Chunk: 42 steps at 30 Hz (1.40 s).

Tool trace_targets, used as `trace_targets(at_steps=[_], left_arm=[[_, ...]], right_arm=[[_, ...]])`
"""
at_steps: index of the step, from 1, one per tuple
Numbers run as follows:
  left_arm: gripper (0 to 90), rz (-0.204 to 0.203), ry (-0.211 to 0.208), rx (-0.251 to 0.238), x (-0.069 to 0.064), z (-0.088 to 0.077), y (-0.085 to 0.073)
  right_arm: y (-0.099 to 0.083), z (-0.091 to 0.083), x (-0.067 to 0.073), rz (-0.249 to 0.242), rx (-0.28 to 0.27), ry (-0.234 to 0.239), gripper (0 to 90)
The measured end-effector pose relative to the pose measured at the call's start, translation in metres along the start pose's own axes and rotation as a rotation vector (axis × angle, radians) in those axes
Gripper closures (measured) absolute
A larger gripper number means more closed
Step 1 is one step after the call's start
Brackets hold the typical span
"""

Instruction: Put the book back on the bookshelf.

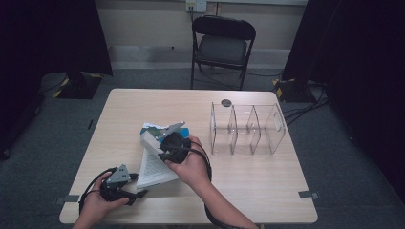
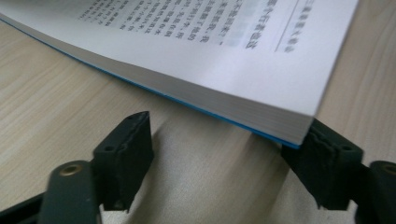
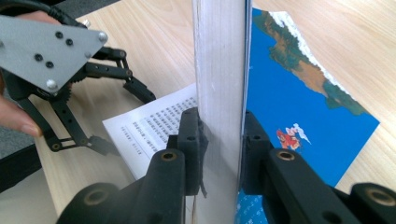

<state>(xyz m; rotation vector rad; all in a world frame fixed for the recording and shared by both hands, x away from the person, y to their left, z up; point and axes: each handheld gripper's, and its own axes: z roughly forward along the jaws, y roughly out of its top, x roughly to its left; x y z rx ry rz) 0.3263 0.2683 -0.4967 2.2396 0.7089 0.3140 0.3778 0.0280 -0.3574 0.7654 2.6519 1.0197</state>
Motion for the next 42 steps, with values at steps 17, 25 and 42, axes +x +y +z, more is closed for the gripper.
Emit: trace_targets(at_steps=[17, 25, 42], left_arm=[[40.7, -0.040, 0.009, -0.042, 0.003, 0.006, 0.003], [40.1, -0.054, 0.002, -0.024, 0.003, 0.008, 0.007], [30.8, -0.135, -0.002, -0.055, 0.003, 0.007, 0.012]], right_arm=[[-0.013, -0.006, 0.012, -0.043, 0.027, 0.025, 74.6], [-0.031, 0.004, 0.023, -0.103, 0.052, 0.014, 74.4], [-0.072, 0.035, 0.041, -0.135, 0.060, 0.012, 72.3]])
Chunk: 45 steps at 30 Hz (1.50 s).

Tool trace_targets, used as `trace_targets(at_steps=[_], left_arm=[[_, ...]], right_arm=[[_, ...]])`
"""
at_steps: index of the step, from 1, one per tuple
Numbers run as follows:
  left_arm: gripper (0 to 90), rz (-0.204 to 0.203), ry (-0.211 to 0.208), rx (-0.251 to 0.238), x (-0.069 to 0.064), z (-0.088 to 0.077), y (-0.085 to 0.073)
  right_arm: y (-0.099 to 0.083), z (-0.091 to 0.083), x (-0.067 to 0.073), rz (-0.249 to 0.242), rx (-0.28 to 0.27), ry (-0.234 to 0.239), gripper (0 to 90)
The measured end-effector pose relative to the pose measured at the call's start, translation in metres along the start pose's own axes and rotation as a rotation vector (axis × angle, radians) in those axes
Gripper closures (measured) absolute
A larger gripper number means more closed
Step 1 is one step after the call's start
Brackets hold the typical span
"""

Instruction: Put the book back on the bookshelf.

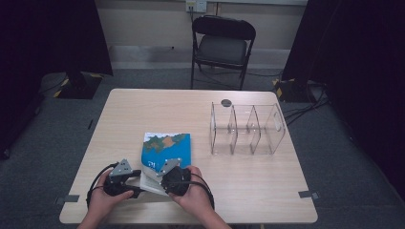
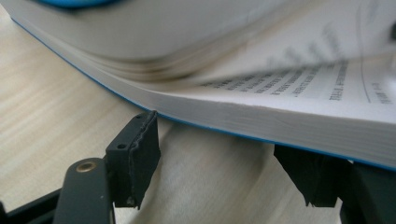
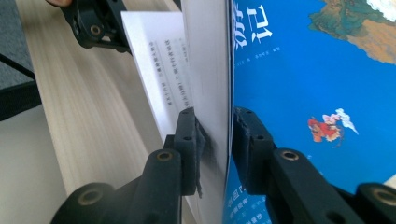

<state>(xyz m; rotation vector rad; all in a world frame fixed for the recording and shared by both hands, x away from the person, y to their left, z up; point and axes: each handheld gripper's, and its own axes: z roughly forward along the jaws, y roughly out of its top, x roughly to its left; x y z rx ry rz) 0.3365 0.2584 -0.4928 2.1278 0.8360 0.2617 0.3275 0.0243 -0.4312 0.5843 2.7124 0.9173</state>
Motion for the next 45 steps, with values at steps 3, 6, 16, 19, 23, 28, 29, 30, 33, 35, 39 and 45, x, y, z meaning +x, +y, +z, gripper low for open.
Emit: trace_targets(at_steps=[3, 6, 16, 19, 23, 28, 29, 30, 33, 35, 39, 45], left_arm=[[30.6, -0.002, -0.004, 0.005, 0.000, 0.000, 0.001], [30.5, -0.002, -0.006, 0.005, 0.001, 0.001, 0.001], [30.5, -0.004, 0.003, 0.013, 0.001, 0.000, 0.001], [30.5, 0.000, -0.004, 0.019, 0.001, 0.001, 0.001], [30.4, 0.013, -0.006, 0.026, 0.001, 0.001, 0.001], [30.4, 0.012, -0.011, 0.034, 0.002, 0.000, 0.001], [30.4, 0.014, -0.011, 0.034, 0.002, 0.000, 0.001], [30.4, 0.008, -0.016, 0.030, 0.003, 0.000, 0.001], [30.5, 0.016, -0.016, 0.033, 0.003, 0.000, 0.001], [30.5, 0.012, -0.016, 0.033, 0.003, 0.000, 0.001], [30.6, 0.009, -0.015, 0.033, 0.002, 0.000, 0.001], [30.8, 0.007, -0.013, 0.030, 0.001, 0.000, 0.002]], right_arm=[[-0.004, 0.002, 0.000, 0.016, -0.022, 0.018, 71.0], [-0.006, 0.004, -0.001, 0.018, -0.035, 0.032, 69.4], [-0.011, 0.008, 0.002, 0.019, -0.064, 0.053, 61.9], [-0.013, 0.010, 0.002, 0.001, -0.072, 0.059, 59.0], [-0.017, 0.012, 0.000, 0.016, -0.091, 0.072, 54.4], [-0.020, 0.013, -0.002, 0.031, -0.108, 0.082, 51.0], [-0.020, 0.013, -0.002, 0.028, -0.106, 0.082, 50.3], [-0.019, 0.013, -0.001, 0.033, -0.100, 0.083, 48.0], [-0.020, 0.014, -0.003, 0.084, -0.102, 0.136, 38.0], [-0.020, 0.014, -0.003, 0.080, -0.099, 0.133, 36.7], [-0.021, 0.017, 0.001, 0.055, -0.112, 0.123, 30.8], [-0.021, 0.028, 0.008, -0.030, -0.131, 0.013, 24.9]])
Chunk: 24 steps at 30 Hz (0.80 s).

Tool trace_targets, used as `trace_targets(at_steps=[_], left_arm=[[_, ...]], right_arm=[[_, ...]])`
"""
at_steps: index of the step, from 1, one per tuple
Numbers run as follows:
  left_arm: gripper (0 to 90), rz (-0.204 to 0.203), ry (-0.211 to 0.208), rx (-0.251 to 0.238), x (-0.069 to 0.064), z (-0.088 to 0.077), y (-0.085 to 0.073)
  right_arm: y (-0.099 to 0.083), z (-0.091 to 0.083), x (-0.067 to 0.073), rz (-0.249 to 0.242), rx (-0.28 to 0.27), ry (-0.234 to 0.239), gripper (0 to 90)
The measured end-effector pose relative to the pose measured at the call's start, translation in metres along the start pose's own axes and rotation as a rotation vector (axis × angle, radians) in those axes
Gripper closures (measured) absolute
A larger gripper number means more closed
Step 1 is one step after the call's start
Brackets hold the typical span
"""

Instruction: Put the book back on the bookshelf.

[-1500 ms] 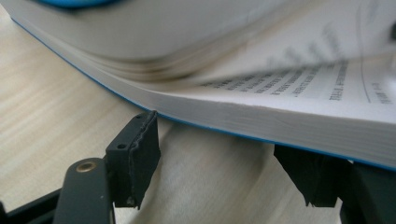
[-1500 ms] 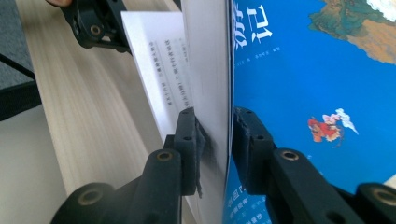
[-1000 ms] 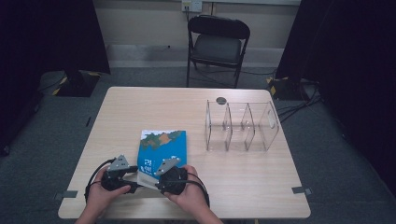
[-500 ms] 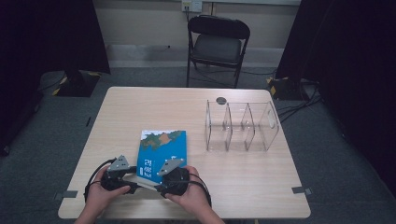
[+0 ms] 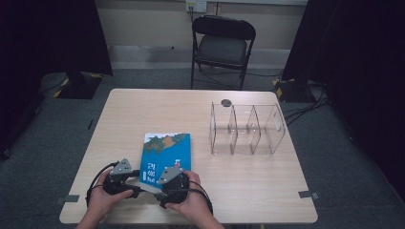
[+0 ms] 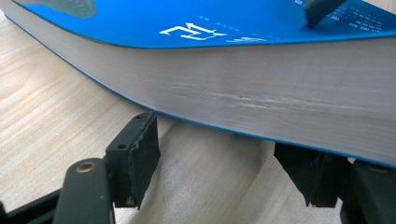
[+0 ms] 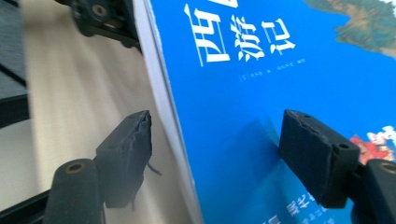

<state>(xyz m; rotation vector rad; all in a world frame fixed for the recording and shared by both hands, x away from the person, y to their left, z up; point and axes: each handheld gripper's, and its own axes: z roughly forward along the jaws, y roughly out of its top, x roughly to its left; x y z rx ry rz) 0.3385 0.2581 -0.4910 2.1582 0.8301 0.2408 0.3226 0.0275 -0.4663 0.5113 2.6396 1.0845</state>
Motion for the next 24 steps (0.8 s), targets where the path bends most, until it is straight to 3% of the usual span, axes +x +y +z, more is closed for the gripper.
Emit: trace_targets(at_steps=[7, 21, 24], left_arm=[[31.4, 0.009, 0.001, 0.005, 0.000, -0.001, 0.002], [32.3, 0.040, 0.013, 0.024, -0.001, -0.002, 0.005], [32.5, 0.020, 0.014, 0.021, -0.003, -0.002, 0.006]], right_arm=[[0.000, 0.010, 0.005, -0.064, -0.003, -0.079, 21.8], [-0.005, 0.025, 0.010, -0.093, -0.079, -0.162, 17.4], [-0.004, 0.028, 0.013, -0.131, -0.067, -0.196, 20.5]])
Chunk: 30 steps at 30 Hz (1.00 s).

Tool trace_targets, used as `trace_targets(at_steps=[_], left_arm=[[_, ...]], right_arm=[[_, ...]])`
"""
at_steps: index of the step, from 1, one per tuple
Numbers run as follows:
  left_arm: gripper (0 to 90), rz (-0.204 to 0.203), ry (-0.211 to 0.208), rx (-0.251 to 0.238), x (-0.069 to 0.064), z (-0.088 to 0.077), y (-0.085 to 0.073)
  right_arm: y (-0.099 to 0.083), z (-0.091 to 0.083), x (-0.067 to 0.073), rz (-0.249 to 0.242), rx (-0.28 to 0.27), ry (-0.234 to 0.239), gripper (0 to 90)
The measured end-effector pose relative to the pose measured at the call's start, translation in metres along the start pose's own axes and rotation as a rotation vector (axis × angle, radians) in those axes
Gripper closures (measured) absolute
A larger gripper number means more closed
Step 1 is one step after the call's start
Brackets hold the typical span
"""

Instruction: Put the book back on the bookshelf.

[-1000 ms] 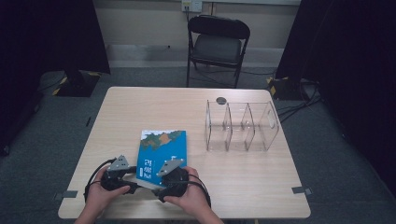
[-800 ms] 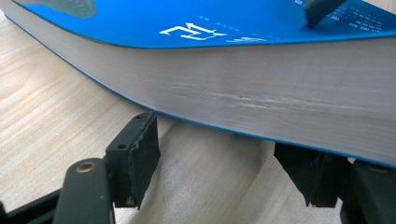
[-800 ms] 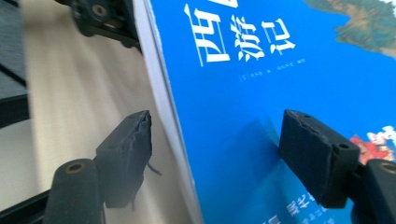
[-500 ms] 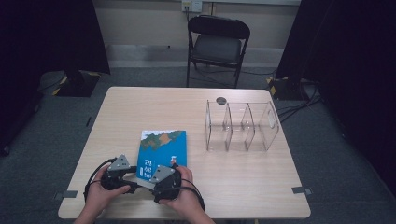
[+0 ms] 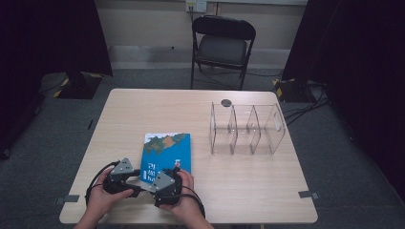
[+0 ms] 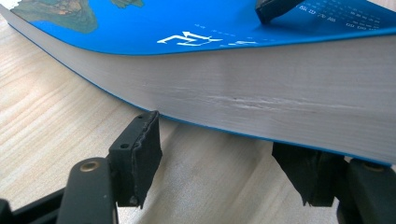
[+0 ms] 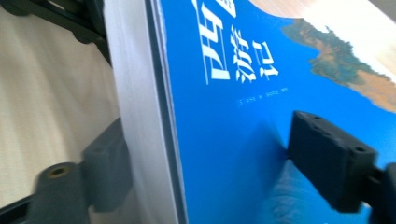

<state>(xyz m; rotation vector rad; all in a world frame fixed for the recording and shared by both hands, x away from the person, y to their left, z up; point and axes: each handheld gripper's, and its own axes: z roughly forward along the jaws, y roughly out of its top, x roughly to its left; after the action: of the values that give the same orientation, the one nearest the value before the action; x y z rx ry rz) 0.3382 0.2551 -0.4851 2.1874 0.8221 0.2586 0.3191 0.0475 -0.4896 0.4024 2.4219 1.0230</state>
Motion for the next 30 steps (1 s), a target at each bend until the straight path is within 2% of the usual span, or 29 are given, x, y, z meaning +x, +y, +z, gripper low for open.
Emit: trace_targets(at_steps=[4, 8, 10, 12, 15, 17, 18, 20, 23, 25, 28, 30], left_arm=[[32.6, -0.006, -0.004, -0.001, 0.001, 0.000, 0.000], [32.5, -0.035, -0.030, -0.022, 0.003, -0.001, 0.000], [32.8, -0.010, -0.024, -0.029, 0.003, -0.001, 0.000], [33.3, 0.003, -0.019, -0.024, 0.003, -0.002, 0.000], [32.1, 0.034, -0.023, -0.055, 0.004, -0.004, 0.000], [24.6, 0.008, -0.029, -0.077, 0.006, -0.004, 0.001], [20.7, 0.014, -0.035, -0.072, 0.007, -0.004, 0.001], [20.7, 0.033, -0.034, -0.054, 0.009, -0.003, 0.000], [17.1, 0.024, -0.044, -0.041, 0.010, 0.000, -0.003], [17.0, 0.042, -0.040, -0.027, 0.010, 0.001, -0.004], [16.6, 0.042, -0.060, -0.030, 0.009, 0.003, -0.005], [16.2, 0.050, -0.049, -0.021, 0.009, 0.003, -0.004]], right_arm=[[0.001, 0.001, 0.001, -0.003, 0.003, -0.019, 23.2], [0.002, -0.005, 0.002, -0.028, -0.022, -0.024, 38.3], [0.002, -0.010, -0.001, 0.000, -0.032, -0.018, 47.0], [0.004, -0.012, -0.001, 0.007, -0.019, -0.018, 49.4], [0.006, -0.014, -0.001, 0.001, -0.005, -0.027, 52.1], [0.006, -0.016, -0.003, 0.003, 0.001, -0.023, 53.0], [0.006, -0.019, -0.004, 0.000, 0.015, -0.025, 54.0], [0.007, -0.020, -0.005, -0.001, 0.017, -0.022, 54.3], [0.010, -0.026, -0.010, -0.001, 0.030, -0.013, 55.9], [0.013, -0.031, -0.015, 0.005, 0.035, -0.005, 57.0], [0.020, -0.040, -0.024, 0.024, 0.040, 0.009, 59.1], [0.024, -0.045, -0.028, 0.020, 0.048, 0.010, 59.8]])
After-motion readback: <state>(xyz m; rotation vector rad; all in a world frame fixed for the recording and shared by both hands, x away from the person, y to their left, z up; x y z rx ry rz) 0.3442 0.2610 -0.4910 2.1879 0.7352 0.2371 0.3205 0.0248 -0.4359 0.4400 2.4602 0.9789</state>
